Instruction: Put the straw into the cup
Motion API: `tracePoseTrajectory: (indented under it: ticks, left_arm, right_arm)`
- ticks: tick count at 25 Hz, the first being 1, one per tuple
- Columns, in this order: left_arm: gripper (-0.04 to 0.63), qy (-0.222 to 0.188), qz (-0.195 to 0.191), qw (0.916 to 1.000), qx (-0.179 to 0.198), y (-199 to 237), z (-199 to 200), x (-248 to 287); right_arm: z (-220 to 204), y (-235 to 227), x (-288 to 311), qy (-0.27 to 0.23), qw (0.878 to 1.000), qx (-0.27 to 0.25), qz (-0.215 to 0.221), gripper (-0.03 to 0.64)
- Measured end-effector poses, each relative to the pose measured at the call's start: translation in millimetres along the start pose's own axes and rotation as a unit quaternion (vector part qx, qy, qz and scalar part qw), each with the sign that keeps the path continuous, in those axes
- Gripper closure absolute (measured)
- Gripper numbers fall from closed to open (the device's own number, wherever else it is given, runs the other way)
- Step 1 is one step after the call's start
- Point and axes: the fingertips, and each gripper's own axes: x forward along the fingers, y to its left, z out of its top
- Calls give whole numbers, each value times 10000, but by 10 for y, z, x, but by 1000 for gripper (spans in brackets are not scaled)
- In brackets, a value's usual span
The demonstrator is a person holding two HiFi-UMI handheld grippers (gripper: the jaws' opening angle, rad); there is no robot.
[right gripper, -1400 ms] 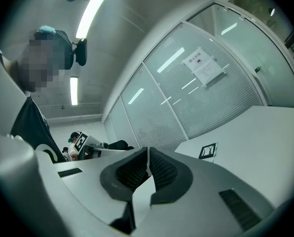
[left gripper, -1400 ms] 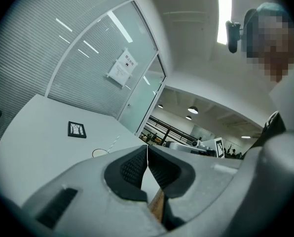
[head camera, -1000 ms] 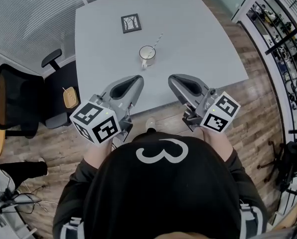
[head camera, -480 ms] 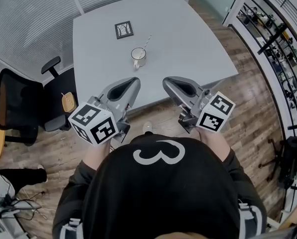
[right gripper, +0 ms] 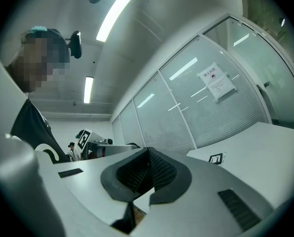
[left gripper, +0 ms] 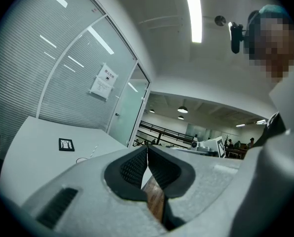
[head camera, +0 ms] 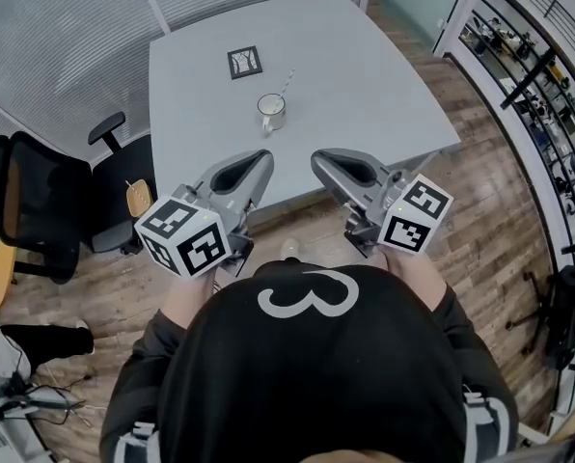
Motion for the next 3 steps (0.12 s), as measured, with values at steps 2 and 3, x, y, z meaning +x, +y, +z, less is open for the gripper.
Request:
tracePoseTrajectory:
  ticks: [2, 3]
  left_arm:
    - [578, -9, 12, 10000, 15, -11, 15, -9]
    - [578, -14, 20, 10000, 22, -15, 21, -14]
  right_arm:
    - [14, 6, -12, -3, 10000, -14, 2, 603]
    - [20, 8, -19, -6, 10000, -21, 2, 603]
